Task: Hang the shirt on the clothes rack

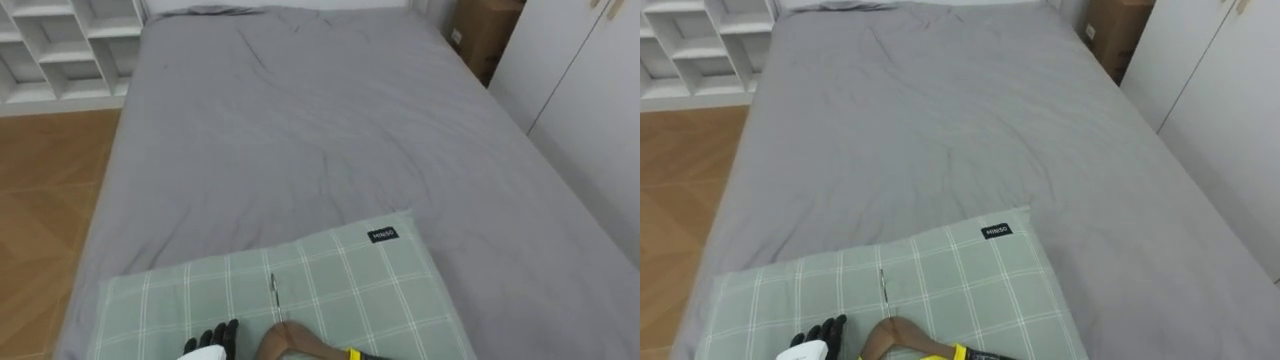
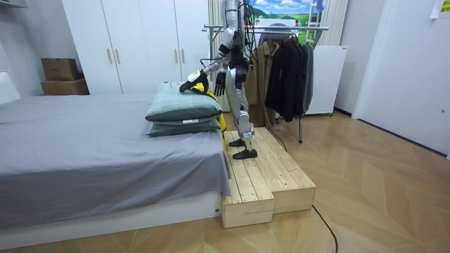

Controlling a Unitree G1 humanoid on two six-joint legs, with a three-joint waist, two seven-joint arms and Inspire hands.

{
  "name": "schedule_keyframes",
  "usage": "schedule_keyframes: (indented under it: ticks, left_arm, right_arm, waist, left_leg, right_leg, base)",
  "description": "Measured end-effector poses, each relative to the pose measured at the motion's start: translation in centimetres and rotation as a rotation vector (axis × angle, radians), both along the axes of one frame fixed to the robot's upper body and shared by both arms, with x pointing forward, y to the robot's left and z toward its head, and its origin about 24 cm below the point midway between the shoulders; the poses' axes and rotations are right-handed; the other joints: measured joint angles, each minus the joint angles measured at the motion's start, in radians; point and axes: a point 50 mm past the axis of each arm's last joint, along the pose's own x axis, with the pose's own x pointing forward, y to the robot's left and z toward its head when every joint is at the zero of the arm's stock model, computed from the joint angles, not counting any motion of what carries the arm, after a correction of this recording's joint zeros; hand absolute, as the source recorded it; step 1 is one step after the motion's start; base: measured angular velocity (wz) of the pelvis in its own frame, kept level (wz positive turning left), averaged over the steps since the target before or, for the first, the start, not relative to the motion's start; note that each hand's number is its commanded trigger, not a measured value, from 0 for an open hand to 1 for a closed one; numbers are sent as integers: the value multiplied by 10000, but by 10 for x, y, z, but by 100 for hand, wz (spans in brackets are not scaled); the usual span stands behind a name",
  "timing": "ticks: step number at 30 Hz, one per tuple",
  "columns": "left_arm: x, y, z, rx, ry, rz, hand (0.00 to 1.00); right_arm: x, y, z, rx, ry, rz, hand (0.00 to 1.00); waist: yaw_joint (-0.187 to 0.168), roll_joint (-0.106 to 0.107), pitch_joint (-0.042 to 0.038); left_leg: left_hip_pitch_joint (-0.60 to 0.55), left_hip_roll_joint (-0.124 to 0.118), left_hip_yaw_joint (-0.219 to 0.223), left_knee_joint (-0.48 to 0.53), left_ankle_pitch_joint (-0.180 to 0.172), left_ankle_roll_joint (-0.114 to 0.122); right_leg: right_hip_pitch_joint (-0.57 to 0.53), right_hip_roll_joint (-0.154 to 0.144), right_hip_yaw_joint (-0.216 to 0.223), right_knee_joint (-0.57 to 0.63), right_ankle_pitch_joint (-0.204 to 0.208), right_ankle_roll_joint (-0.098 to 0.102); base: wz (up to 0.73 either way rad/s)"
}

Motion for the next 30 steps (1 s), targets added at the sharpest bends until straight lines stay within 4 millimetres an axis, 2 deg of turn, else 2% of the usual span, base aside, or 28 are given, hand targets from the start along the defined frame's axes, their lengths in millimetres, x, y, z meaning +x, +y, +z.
schedule_keyframes:
  ticks: [7,24,27,30]
  left_arm:
    - [2,0,0,-107,38,173,0]
    - [1,3,-3,-542,338,495,0]
    - [0,3,-4,-653,397,539,0]
    - [-2,3,-6,-681,492,557,0]
  right_arm:
    - [-6,-2,-2,-37,382,-203,0]
    - [-4,-1,-2,-56,323,-300,0]
    - [-4,0,-2,-88,325,-130,0]
    - [-3,1,-1,-99,315,-23,0]
  waist:
    - [90,-12,2]
    - [136,-86,10]
    - [161,-83,3]
    - [179,-60,-10]
  left_leg:
    - [-235,18,3,-1,14,1]
    - [-324,-4,11,-1,19,7]
    - [-326,-22,10,-2,27,20]
    - [-314,-31,12,-5,44,42]
  right_leg:
    - [-285,-43,-6,94,-1,0]
    - [-366,-52,-59,91,-1,0]
    - [-358,-91,-273,90,0,1]
    - [-344,-118,-295,88,0,1]
  base:
    - [0]
    - [0]
    - [0]
    - [0]
